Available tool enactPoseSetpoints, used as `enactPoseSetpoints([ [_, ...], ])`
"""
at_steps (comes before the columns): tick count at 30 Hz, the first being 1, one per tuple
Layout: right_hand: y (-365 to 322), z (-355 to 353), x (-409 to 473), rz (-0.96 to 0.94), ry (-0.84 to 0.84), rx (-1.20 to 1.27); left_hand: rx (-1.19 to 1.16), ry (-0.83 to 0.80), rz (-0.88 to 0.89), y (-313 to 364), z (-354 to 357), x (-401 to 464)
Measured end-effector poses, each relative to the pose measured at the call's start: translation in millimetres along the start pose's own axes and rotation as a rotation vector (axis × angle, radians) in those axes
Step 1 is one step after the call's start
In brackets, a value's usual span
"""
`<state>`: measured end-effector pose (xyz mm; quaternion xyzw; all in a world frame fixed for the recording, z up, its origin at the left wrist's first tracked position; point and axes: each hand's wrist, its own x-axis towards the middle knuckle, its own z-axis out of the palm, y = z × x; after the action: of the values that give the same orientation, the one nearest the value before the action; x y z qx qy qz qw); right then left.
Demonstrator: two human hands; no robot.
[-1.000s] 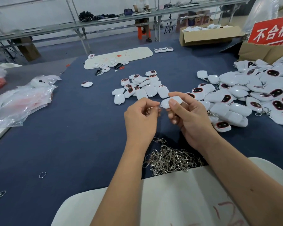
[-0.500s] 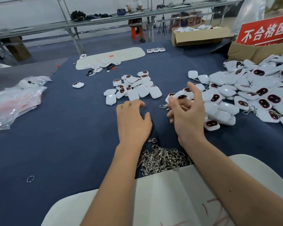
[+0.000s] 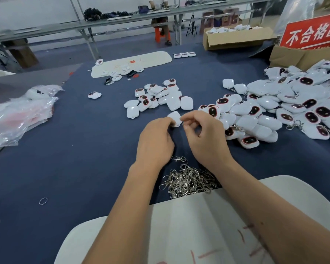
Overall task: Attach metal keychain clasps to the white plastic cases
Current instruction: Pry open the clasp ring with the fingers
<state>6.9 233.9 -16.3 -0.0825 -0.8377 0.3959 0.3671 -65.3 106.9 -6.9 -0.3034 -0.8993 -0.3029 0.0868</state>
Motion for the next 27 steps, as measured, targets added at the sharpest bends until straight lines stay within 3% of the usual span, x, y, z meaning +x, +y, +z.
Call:
enactPoseSetpoints([
  [3,-2,2,2,-0.123,-0.166,-0.169,-0.131,-0.020,0.010,-1,-7,-13],
  [6,-4,3,3,-0.095,-0.370,-0.219,-0.270,-0.022,-0.050,-7,-13,-22],
  [9,-3,3,3,-0.104,-0.474,-0.294,-0.305,-0.077,-0.097,-13,-20,-26],
  [13,-1,1,4,-0.024,-0.344,-0.269,-0.216,-0.351,-0.037,-11,-27,-27],
  [18,-4,-3,3,0.129,-0.180,-0.012,-0.204,-0.369,0.012,-10,-26,-25],
  [21,-4,-4,3,0.193,-0.196,0.120,-0.248,-0.289,-0.036,-15,-21,-24],
  [25,-3,-3,4,0.158,-0.267,0.164,-0.481,-0.007,-0.170,-17,-15,-19],
  [27,-3,-3,4,0.140,-0.304,0.185,-0.589,0.058,-0.200,-16,-13,-17],
])
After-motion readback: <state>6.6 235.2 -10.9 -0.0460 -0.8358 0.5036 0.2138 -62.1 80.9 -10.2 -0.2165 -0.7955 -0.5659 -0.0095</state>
